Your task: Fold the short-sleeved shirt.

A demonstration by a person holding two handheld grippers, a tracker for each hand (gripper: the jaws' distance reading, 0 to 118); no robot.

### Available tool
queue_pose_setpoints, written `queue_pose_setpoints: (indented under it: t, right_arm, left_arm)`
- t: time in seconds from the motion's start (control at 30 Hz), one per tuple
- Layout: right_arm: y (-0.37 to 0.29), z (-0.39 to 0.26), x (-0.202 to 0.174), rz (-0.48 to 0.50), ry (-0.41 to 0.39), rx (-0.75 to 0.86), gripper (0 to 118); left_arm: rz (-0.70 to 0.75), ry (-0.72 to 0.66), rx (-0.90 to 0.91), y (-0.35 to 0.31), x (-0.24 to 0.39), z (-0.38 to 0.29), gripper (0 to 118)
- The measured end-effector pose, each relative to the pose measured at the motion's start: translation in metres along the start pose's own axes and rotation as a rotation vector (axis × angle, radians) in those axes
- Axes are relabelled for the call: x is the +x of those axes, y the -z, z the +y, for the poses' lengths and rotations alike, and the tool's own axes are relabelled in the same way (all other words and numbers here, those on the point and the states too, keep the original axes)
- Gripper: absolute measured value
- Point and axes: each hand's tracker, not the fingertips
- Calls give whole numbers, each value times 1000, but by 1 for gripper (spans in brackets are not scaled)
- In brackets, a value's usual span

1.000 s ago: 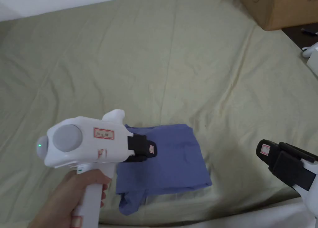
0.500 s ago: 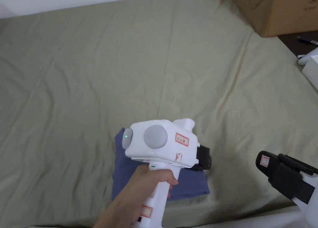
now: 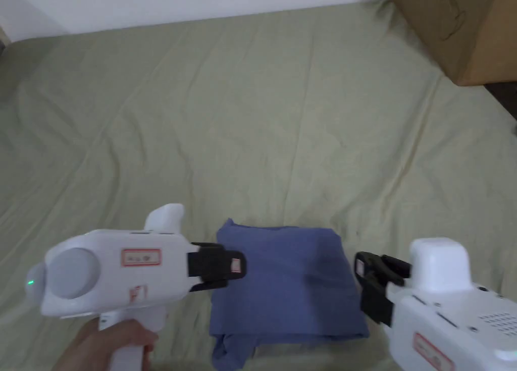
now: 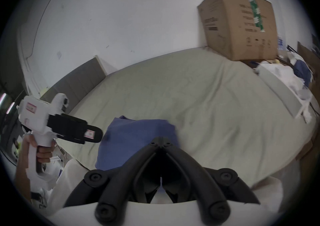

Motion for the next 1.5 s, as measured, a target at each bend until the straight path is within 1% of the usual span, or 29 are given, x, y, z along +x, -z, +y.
queue_pose_setpoints:
  t: [0.03,0.1,0.13,0.17,0.23,0.27,0.3,0.37,0.4,0.43,0.47,0.53,0.6,0.67,0.7,0.73,0.77,0.8,0.87,0.9,0.93,0.97,1.0,1.03,1.1,1.2,1.33,1.43,1.5]
  right_arm:
    - [15,-3,-7,17,-13,-14,0]
    - [43,-11,-18,-29,-70,-87,0]
    - [59,-16,-22,-57,-116,-119,0]
    - [71,-22,-22,-87,-125,-149,0]
    - [88,-35,-14,-72,-40,-197,0]
    - [91,-38,-10,-53,16,-218,0]
    - [92,-40,-6,-51,44,-202,0]
    - [87,-35,-7,-56,-4,-187,0]
    - [88,-35,-9,-69,-66,-197,0]
    - [89,-36,-12,-80,-109,-195,0]
    - [89,-38,-14,-86,-131,-196,0]
    - [87,-36,-16,-86,-115,-191,0]
    - [88,-37,-12,-80,-74,-189,0]
    - [88,-36,-9,-68,-45,-188,0]
    - [88,-36,-8,-66,-46,-188,0]
    - [88,-36,-9,-66,-47,-188,0]
    - [88,-36,-10,-69,-48,-188,0]
    - [88,-36,-11,-71,-48,-187,0]
    - [86,-36,-12,-80,-52,-178,0]
    - [85,-35,-14,-95,-63,-172,0]
    - [82,-33,-12,-85,-67,-168,0]
    - [78,-29,-12,-78,-70,-153,0]
    - [73,-25,-14,-87,-78,-135,0]
    - [63,-15,-17,-111,-89,-86,0]
    - [41,1,-24,-123,-119,23,0]
    - [1,30,-42,-159,-174,200,0]
    - [-41,49,-63,-195,-179,375,0]
    - [-53,51,-75,-218,-186,404,0]
    - [-56,50,-81,-239,-211,431,0]
  left_arm:
    - [4,-15,-1,-7,-12,-2,1]
    - [-1,-90,-14,-15,-33,-6,22]
    - [-11,-106,-28,-17,-42,-9,30]
    - [-35,-125,-30,-17,-48,-10,30]
    - [-99,-163,-28,-12,-55,-13,85]
    - [-124,-183,-29,-7,-60,-13,111]
    - [-147,-188,-57,3,-64,-12,116]
    - [-171,-192,-104,21,-65,-9,116]
    - [-182,-181,-121,29,-65,-6,116]
    - [-194,-179,-121,38,-66,-3,116]
    - [-221,-173,-135,48,-69,2,116]
    - [-230,-166,-151,66,-70,9,116]
    - [-239,-171,-200,87,-74,14,116]
    - [-324,-157,-232,97,-71,20,115]
    - [-355,-141,-237,100,-68,24,111]
    - [-432,-131,-245,106,-67,25,97]
    - [-443,-163,-263,115,-68,26,50]
    - [-446,-189,-305,123,-70,26,35]
    - [-325,-213,-289,129,-75,27,35]
    - [-298,-194,-287,129,-78,24,35]
    - [-362,-277,-294,128,-84,21,35]
    - [-400,-295,-279,125,-88,21,35]
    - [-369,-262,-276,119,-85,21,35]
    - [-332,-252,-272,113,-82,21,35]
    - [-305,-253,-266,100,-83,24,35]
    - [-226,-225,-236,63,-95,30,35]
    - [-32,-192,-179,-10,-141,39,35]
    - [86,-199,-189,-61,-186,51,35]
    - [186,-218,-160,-95,-209,59,35]
